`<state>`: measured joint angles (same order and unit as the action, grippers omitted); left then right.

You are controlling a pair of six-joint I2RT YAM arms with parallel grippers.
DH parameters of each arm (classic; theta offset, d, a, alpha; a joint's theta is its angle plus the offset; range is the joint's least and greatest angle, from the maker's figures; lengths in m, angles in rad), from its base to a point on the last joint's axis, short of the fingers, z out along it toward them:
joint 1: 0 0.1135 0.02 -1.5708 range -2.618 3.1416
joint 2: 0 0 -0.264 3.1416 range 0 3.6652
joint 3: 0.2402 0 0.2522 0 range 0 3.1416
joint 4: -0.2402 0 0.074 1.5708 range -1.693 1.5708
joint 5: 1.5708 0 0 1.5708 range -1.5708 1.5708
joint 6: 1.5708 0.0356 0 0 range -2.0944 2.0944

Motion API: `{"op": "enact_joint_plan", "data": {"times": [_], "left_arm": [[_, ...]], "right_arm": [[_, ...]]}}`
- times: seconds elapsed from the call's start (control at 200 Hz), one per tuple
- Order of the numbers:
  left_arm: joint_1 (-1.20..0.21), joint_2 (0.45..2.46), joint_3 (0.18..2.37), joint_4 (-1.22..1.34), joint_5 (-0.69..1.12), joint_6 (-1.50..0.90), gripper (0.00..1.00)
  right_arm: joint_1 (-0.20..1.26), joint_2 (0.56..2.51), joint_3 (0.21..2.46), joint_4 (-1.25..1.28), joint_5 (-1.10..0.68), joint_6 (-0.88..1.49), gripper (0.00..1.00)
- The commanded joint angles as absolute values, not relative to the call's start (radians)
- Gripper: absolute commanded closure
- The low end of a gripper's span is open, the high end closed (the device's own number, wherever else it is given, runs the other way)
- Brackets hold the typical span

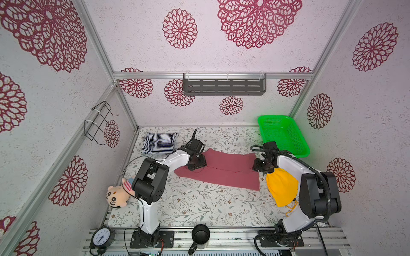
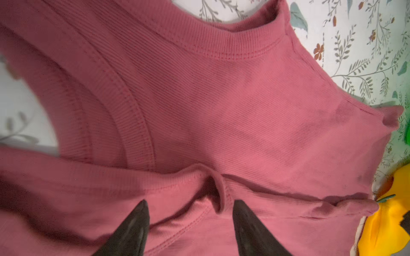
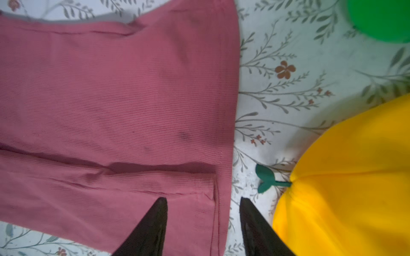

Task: Fold and stack tank tops
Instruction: Smooth out the tank top at the center of the table, then fold the tank top at the center of the table.

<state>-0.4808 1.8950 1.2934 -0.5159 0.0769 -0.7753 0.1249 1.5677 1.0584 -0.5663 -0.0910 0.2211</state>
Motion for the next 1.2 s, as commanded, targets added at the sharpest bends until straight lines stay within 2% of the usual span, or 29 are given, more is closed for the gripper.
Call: {"op": "enact_joint_plan", "data": {"times": [0.0, 0.255, 0.43, 0.575, 0.726, 0.826, 0.906, 1.041, 1.196], "left_arm": [[-0.466, 1.757, 1.234, -0.566, -0.020, -0.749, 0.33], [-0.372, 1.661, 0.996, -0.473, -0.039, -0.789, 0.40], [-0.323, 1.656, 0.933, -0.442, -0.059, -0.780, 0.38], [-0.301, 1.674, 0.888, -0.417, -0.051, -0.793, 0.47], [-0.290, 1.600, 0.862, -0.459, -0.084, -0.799, 0.50], [-0.288, 1.560, 0.982, -0.527, -0.114, -0.774, 0.51], [-0.295, 1.605, 1.144, -0.588, -0.109, -0.734, 0.51], [-0.322, 1.777, 1.422, -0.598, -0.067, -0.686, 0.46], [-0.383, 2.047, 1.708, -0.613, -0.023, -0.642, 0.46]], "right_arm": [[0.143, 1.456, 1.064, -0.614, -0.090, 0.242, 0.45], [0.258, 1.392, 0.887, -0.523, -0.197, 0.366, 0.56], [0.249, 1.380, 0.810, -0.511, -0.170, 0.377, 0.62], [0.224, 1.403, 0.770, -0.494, -0.148, 0.382, 0.64], [0.185, 1.400, 0.816, -0.532, -0.110, 0.350, 0.64], [0.179, 1.399, 0.915, -0.568, -0.092, 0.322, 0.64], [0.170, 1.421, 0.988, -0.563, -0.064, 0.303, 0.64], [0.150, 1.484, 1.063, -0.486, -0.007, 0.285, 0.59], [0.141, 1.575, 1.133, -0.388, 0.024, 0.285, 0.52]]}}
